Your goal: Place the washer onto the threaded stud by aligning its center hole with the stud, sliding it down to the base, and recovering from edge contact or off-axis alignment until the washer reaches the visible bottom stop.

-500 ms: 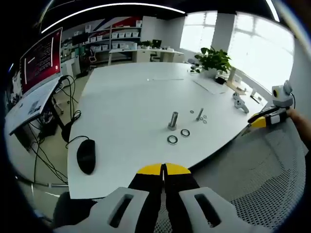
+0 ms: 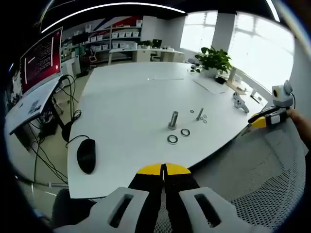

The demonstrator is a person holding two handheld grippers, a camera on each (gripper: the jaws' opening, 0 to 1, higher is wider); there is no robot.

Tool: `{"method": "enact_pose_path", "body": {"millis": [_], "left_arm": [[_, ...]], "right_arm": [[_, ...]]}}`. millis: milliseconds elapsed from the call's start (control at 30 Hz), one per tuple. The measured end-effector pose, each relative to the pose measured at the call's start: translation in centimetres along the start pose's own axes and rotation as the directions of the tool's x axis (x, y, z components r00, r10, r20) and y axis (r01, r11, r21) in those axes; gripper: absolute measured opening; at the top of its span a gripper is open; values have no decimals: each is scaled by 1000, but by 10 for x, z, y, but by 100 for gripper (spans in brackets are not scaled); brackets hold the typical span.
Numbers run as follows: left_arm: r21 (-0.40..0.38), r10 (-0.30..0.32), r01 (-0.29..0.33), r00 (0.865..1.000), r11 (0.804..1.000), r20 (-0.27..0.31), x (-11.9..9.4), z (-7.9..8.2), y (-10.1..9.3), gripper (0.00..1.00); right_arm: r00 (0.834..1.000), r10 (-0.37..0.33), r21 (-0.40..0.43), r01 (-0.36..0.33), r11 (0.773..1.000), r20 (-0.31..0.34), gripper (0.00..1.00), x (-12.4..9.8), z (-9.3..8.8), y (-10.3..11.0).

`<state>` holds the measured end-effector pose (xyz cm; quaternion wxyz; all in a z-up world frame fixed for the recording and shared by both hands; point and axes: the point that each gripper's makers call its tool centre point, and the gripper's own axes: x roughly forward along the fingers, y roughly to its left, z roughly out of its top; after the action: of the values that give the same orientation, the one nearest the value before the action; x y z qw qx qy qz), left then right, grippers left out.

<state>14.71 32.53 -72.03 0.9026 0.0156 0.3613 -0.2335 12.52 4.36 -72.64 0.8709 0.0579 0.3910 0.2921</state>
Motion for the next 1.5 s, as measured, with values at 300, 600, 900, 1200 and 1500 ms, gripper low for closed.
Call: {"method": "enact_pose_path", "body": {"millis": [300,600,900,1200,1500], "left_arm": [[-5,0,0,1000,1000,-5,0,-1,0,0],[-6,-2,2,1000,1000,-7,1,-1,0,0],[-7,-7,7,1000,1000,-7,1,-1,-1,0],[-8,-15,15,1000,1000,-7,1,-1,-3,0],[-8,-21,21,1000,1000,-14,1,-2,-4,0]], "right_arm": [[1000,1,2,-1,1000,5,22,0,1,-1],[1000,0,4,0,1000,6,23,0,1,0],[1000,-3,6,3,1000,7,23,0,1,-1],[1000,-7,8,7,1000,6,23,0,1,-1],[1000,-15,15,14,1000,10,23,0,1,-2]]}}
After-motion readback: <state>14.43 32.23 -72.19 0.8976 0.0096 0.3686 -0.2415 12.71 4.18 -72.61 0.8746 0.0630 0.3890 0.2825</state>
